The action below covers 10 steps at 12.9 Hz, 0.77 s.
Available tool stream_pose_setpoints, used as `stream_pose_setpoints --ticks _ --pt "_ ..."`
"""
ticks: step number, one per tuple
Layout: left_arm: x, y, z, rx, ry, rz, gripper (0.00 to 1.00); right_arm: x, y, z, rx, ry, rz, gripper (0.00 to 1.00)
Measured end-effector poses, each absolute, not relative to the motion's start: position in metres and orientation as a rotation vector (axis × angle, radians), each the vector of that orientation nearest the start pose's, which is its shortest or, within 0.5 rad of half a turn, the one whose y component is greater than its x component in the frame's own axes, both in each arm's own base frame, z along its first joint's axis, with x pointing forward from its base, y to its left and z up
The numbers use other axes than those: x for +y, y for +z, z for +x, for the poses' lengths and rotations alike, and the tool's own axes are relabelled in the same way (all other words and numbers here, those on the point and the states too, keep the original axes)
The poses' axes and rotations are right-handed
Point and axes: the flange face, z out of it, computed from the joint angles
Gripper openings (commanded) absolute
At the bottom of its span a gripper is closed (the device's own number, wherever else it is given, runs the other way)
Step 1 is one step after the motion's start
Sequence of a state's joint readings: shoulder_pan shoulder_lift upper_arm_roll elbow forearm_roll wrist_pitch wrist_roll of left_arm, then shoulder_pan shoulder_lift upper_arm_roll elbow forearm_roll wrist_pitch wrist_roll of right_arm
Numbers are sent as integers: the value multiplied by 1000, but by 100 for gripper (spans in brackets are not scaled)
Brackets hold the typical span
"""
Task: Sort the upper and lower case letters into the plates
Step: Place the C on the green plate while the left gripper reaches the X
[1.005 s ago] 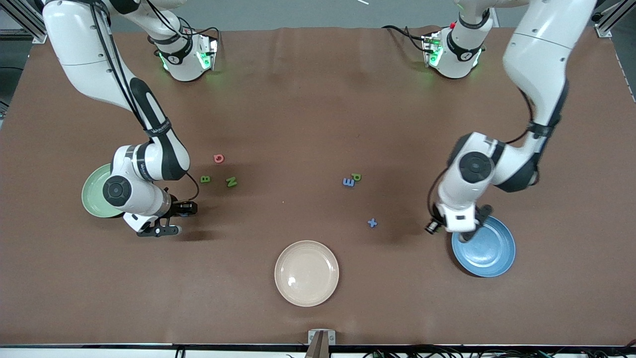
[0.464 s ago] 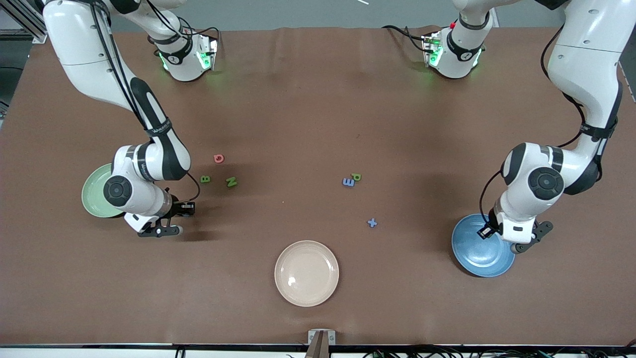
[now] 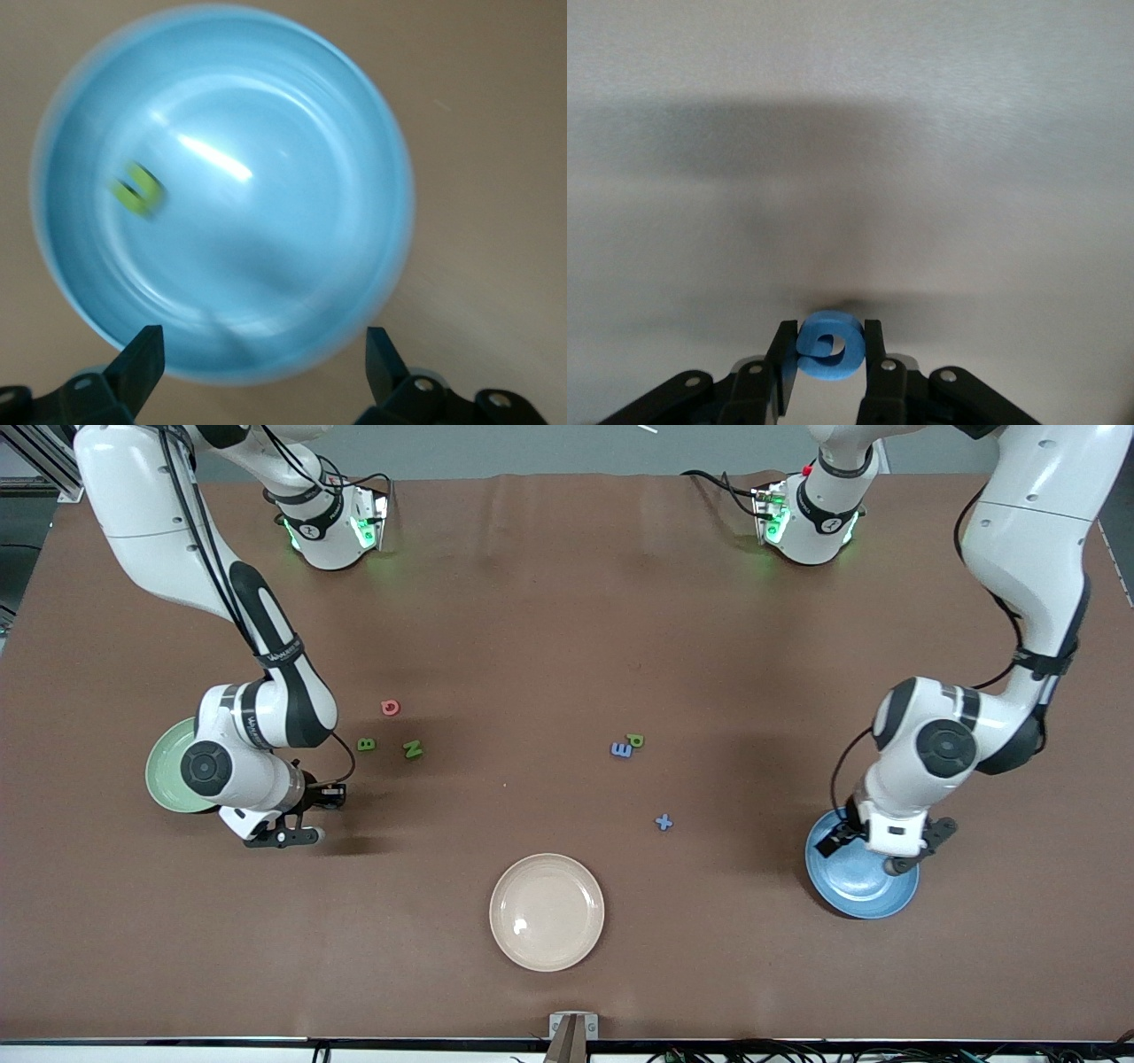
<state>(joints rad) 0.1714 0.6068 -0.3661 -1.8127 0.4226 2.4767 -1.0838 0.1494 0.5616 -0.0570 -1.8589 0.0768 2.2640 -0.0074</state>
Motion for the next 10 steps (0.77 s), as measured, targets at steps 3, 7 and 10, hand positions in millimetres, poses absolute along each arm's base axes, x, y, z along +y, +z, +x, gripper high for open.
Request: stream_pose_setpoints --ticks 3,7,10 --pt "-198 237 638 -1092 -229 -2983 100 15 301 616 -99 306 -3108 19" --pt "-280 224 633 -1164 -220 -3008 94 -140 350 588 -231 261 -3079 19" --pt "-328 209 632 -1228 -192 -3022 86 -226 332 566 -318 181 -3074 19"
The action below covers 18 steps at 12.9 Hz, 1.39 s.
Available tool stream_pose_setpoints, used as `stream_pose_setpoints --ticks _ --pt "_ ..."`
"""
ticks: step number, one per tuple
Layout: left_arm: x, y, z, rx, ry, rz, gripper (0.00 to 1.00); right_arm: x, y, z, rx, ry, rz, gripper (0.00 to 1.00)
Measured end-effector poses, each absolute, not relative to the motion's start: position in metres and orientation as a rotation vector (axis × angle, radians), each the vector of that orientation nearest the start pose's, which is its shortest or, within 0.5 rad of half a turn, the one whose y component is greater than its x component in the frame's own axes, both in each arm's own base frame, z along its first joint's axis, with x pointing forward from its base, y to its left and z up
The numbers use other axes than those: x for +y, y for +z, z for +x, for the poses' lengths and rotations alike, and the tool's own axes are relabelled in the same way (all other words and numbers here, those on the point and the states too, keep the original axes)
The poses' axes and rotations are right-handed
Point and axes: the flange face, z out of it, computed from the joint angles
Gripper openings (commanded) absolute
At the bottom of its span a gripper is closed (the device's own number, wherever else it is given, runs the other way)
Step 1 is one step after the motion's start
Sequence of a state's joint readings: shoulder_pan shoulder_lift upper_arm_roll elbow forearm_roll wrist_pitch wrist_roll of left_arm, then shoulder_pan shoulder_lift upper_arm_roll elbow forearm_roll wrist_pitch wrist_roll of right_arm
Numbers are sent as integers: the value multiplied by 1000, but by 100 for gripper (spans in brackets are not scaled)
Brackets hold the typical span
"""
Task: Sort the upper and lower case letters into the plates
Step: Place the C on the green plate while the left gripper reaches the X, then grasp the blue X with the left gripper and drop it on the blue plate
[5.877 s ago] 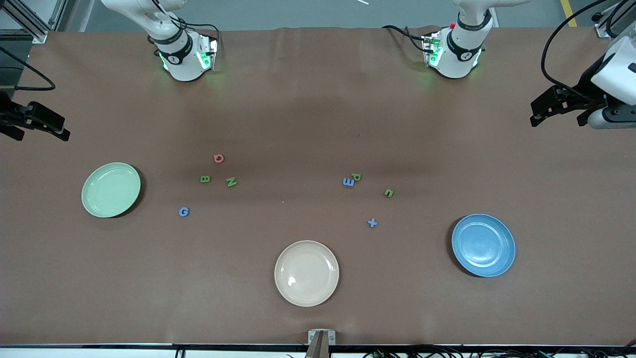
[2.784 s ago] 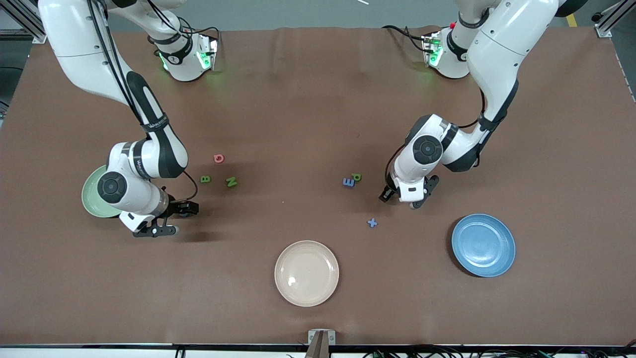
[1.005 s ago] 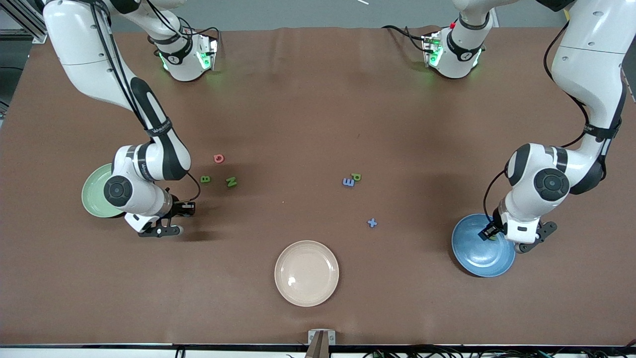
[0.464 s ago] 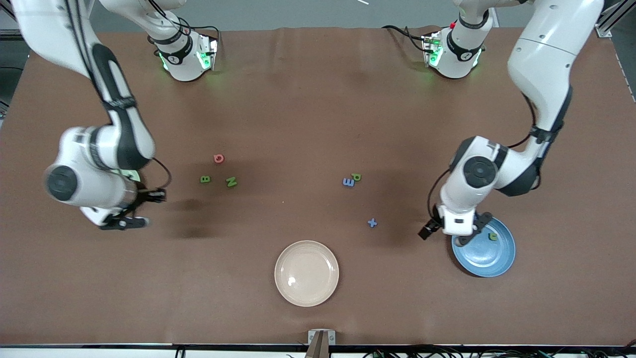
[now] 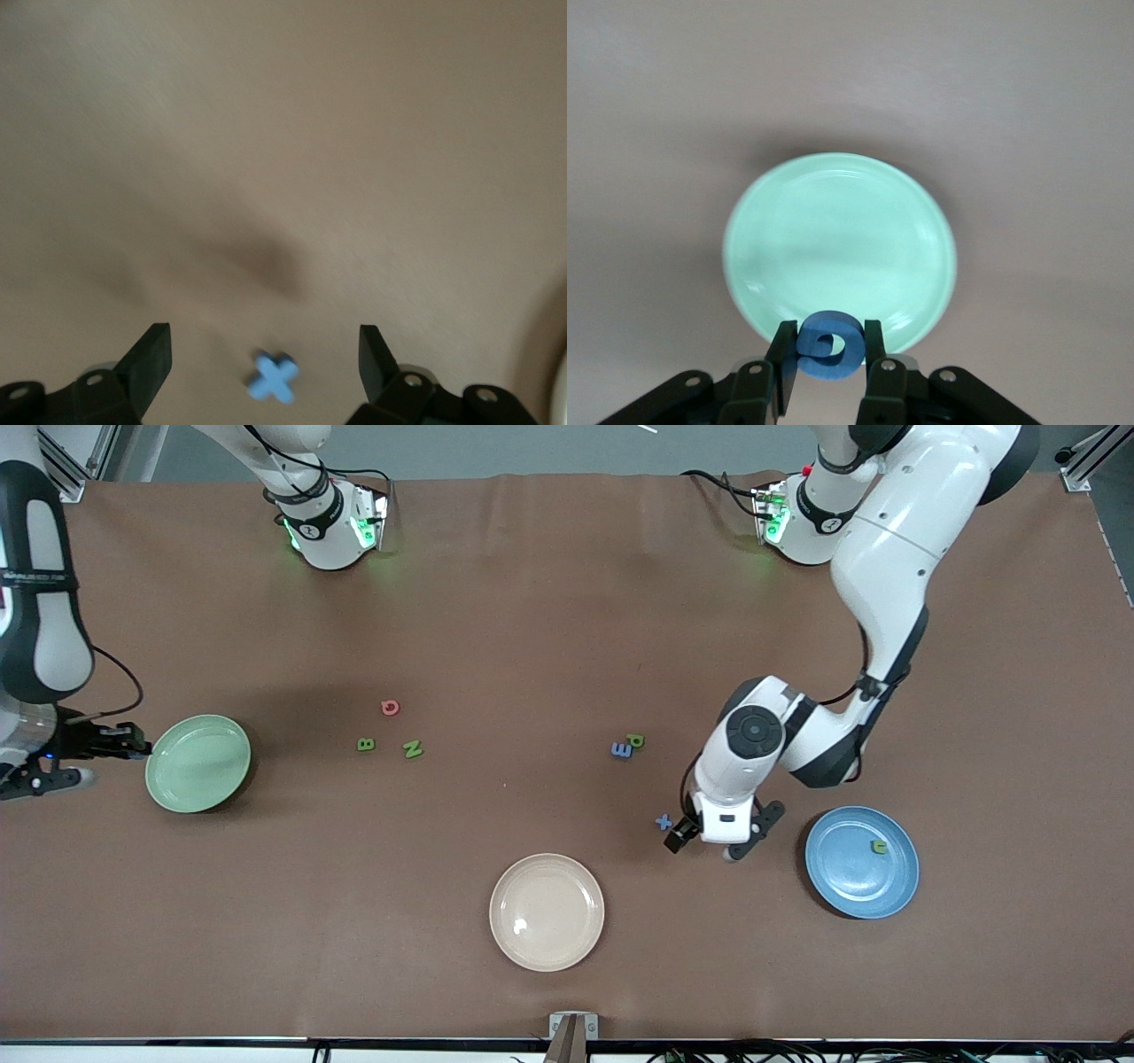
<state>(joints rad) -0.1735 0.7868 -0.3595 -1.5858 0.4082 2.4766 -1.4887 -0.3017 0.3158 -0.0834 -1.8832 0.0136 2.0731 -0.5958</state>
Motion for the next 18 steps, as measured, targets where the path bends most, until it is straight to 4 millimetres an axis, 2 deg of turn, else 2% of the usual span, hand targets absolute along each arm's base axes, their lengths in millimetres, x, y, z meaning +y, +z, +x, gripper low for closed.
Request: stream_pose_setpoints --ticks 1,3,5,7,8,11,13,16,18 --pt "-342 203 631 -1240 -185 -3025 81 -241 323 561 -337 158 -3079 19" --pt "-354 193 628 -1246 -169 -3023 75 -253 297 551 -368 107 -3096 19" --pt "-351 184 625 -1236 -133 -2987 69 -253 263 534 -378 64 -3115 19" --pt "-352 176 620 -1214 -100 -2960 62 -247 239 519 -384 46 -3123 19" --pt "-353 174 618 -1208 -94 -2956 56 -244 232 515 -386 53 -3119 19" --pt "-353 175 619 -1204 -88 -2942 19 -241 221 511 -388 83 -3106 19" --pt "-353 179 621 -1208 -96 -2947 2 -239 211 508 -388 109 -3096 19" --pt "-347 179 625 -1221 -100 -2938 0 -236 199 504 -390 140 -3082 21" --pt "-326 187 638 -1217 -98 -2911 0 -235 193 503 -390 152 -3076 24"
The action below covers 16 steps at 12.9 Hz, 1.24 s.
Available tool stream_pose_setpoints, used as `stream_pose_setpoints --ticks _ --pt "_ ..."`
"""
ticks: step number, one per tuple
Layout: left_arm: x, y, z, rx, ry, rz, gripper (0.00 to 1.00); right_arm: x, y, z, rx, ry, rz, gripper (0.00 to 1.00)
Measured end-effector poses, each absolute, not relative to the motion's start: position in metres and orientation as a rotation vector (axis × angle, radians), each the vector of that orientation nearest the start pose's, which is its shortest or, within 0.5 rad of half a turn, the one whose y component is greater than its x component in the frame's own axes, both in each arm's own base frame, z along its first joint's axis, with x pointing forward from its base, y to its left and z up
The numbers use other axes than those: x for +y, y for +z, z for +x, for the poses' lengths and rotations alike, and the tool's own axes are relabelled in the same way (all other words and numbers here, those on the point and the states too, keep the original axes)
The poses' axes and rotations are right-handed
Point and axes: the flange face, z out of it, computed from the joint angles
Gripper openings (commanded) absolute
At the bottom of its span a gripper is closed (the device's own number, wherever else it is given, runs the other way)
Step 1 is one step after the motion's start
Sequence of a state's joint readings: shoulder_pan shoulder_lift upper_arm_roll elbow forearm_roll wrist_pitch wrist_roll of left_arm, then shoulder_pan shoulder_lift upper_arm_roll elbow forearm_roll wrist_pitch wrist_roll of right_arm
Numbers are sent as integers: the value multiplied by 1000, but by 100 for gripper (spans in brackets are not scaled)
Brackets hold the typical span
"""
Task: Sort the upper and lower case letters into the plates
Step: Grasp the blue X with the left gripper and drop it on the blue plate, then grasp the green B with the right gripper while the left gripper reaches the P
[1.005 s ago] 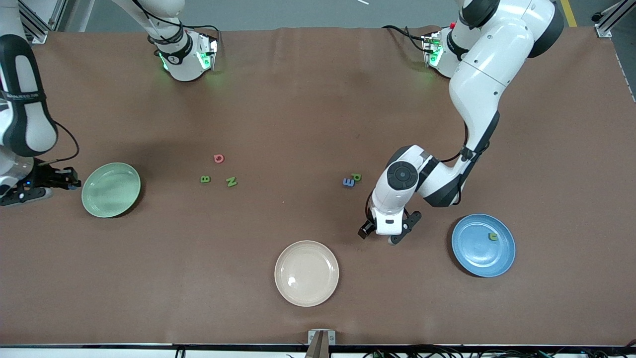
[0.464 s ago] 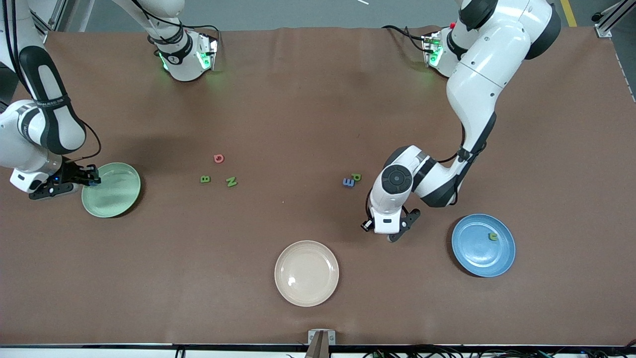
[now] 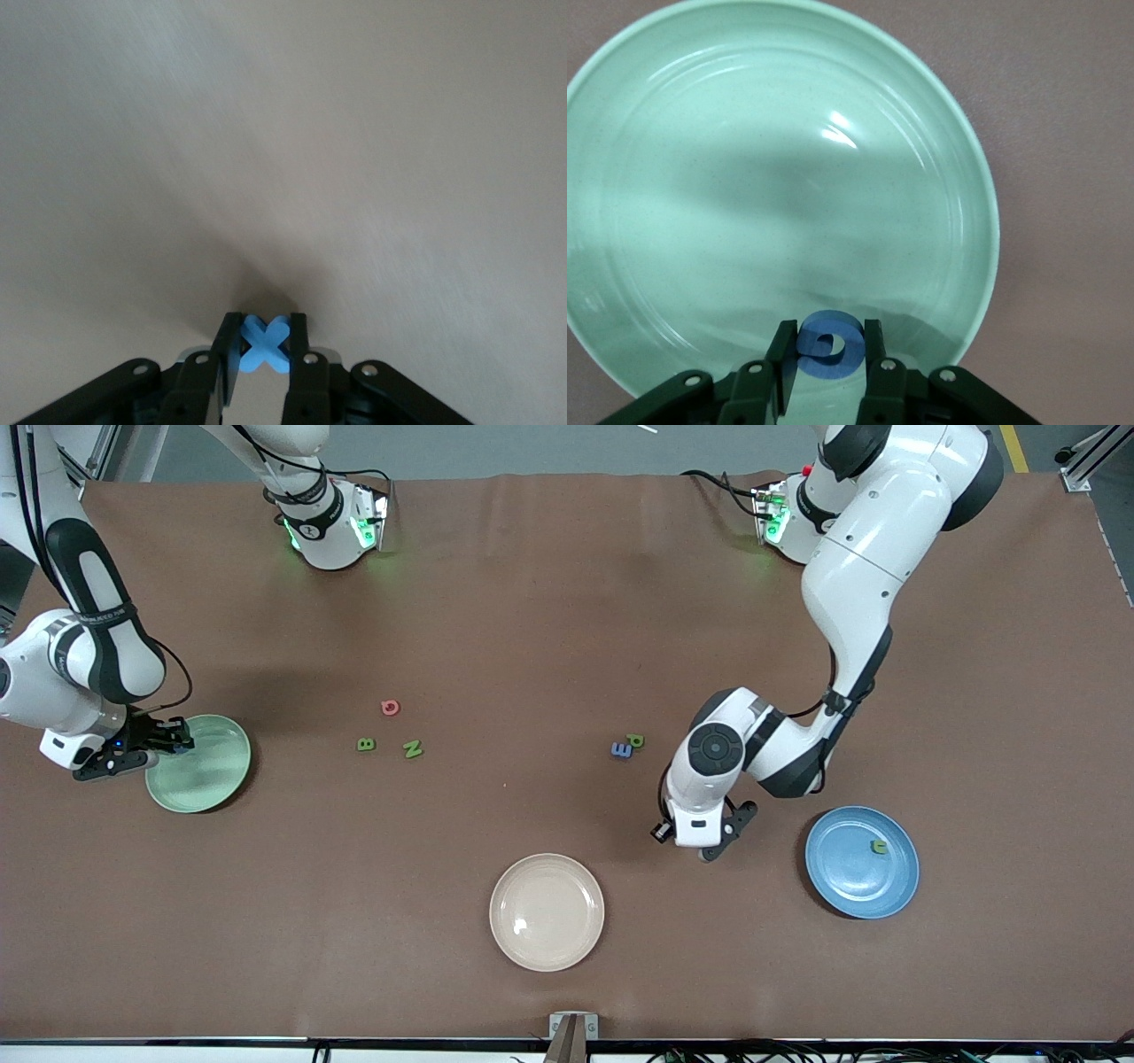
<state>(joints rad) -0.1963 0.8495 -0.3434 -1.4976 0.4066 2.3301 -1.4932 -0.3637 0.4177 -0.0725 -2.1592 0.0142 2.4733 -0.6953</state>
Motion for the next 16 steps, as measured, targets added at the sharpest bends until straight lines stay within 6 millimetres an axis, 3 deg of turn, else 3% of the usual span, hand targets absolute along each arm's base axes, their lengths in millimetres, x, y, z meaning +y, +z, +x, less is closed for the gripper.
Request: stream_pose_setpoints --ticks 1,2,4,5,8,9,10,11,12,13,14,16 --pt "-309 196 646 -1196 -98 -2898 0 -235 190 503 -390 158 -3074 24" --pt "-291 208 654 -1169 -98 -2888 0 -234 188 502 -391 163 -3072 34" --pt "-247 232 668 -1092 -83 -2866 0 -234 187 502 -391 165 -3071 89" --pt "-223 241 673 -1043 -67 -2858 0 -234 187 502 -392 164 -3071 99" --pt "-145 242 681 -913 -9 -2866 1 -226 192 508 -416 156 -3066 99" --pt "-119 238 682 -885 15 -2868 8 -218 200 515 -429 153 -3064 99" --pt "-97 233 682 -859 37 -2872 20 -207 215 523 -416 149 -3067 99" --pt "-79 230 683 -840 54 -2876 48 -189 235 532 -373 148 -3075 99" --pt "-66 228 682 -831 64 -2877 77 -166 255 541 -317 148 -3085 99" --pt "-61 227 682 -828 70 -2878 92 -140 273 547 -272 149 -3093 99" --pt "-61 227 682 -824 72 -2878 99 -112 289 551 -242 149 -3099 99" --pt "-68 226 680 -809 74 -2885 99 -59 304 556 -216 152 -3109 99"
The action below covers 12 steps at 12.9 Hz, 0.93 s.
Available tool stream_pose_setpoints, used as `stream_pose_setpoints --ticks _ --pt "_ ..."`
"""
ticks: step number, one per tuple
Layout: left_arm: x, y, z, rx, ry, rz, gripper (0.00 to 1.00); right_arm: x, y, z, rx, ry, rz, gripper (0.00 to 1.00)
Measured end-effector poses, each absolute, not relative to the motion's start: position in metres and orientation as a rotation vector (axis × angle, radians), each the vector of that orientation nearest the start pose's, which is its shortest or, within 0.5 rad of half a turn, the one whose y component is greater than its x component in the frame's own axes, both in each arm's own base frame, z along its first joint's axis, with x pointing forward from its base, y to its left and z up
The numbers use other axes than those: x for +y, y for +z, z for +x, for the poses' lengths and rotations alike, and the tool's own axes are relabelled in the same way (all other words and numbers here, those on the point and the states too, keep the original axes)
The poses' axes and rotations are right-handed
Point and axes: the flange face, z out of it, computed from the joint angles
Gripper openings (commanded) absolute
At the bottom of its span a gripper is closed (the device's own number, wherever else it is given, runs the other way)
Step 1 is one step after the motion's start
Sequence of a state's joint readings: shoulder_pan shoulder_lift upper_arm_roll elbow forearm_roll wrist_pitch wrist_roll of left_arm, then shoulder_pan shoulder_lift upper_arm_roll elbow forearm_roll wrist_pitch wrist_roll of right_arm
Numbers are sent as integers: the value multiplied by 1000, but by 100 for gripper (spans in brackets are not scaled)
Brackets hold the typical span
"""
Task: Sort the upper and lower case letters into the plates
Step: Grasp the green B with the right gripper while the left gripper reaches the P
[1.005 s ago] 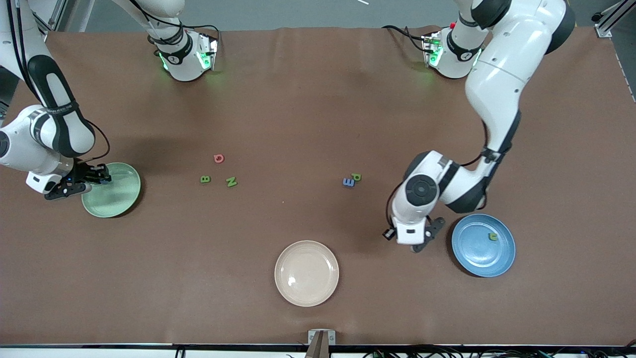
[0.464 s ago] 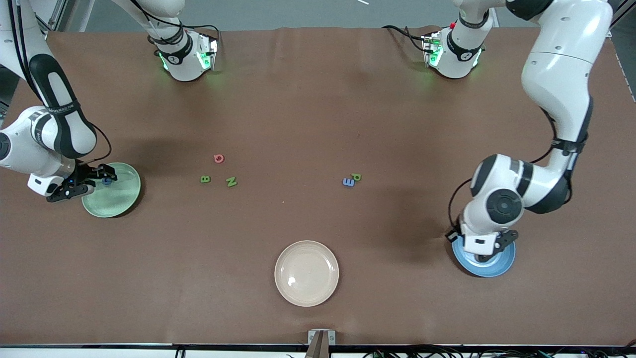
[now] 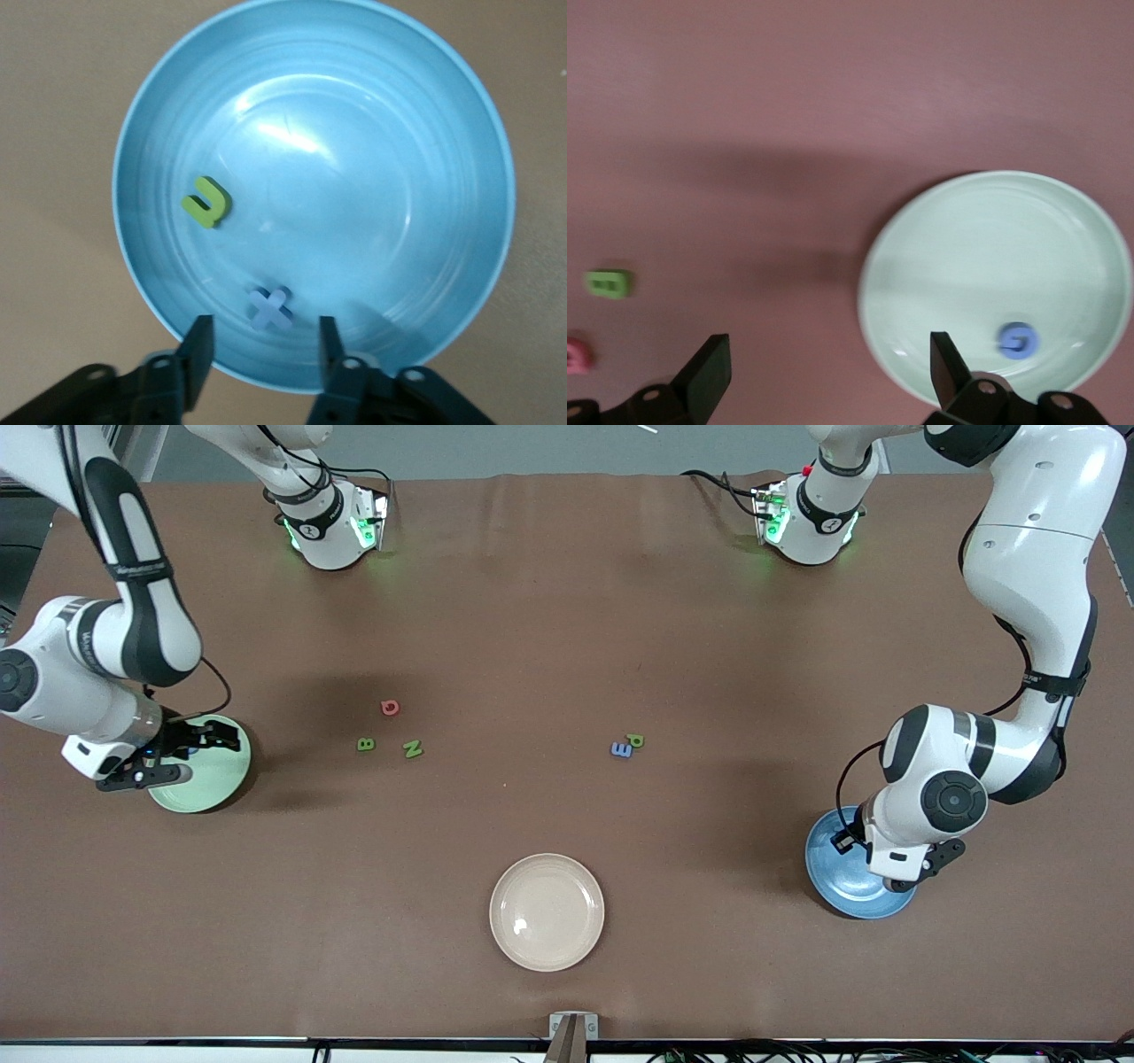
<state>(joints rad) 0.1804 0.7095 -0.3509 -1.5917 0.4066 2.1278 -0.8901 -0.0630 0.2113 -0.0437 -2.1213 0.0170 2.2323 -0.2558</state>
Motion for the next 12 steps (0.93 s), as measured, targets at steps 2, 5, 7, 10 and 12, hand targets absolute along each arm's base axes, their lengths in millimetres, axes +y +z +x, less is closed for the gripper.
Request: stream_pose_setpoints --ticks 2,5,7,10,12 --pt "-89 229 677 -796 79 -2905 99 -5 304 556 -217 168 -3116 99" --pt "-163 239 658 -854 110 -2950 99 53 298 550 -186 182 -3130 99" --pt "-230 249 635 -945 133 -2959 99 77 295 548 -166 172 -3137 99" --pt "-312 242 592 -982 146 -2943 99 94 271 541 -136 124 -3110 99" --pt "-342 228 567 -1054 135 -2953 97 106 248 531 -126 120 -3103 99"
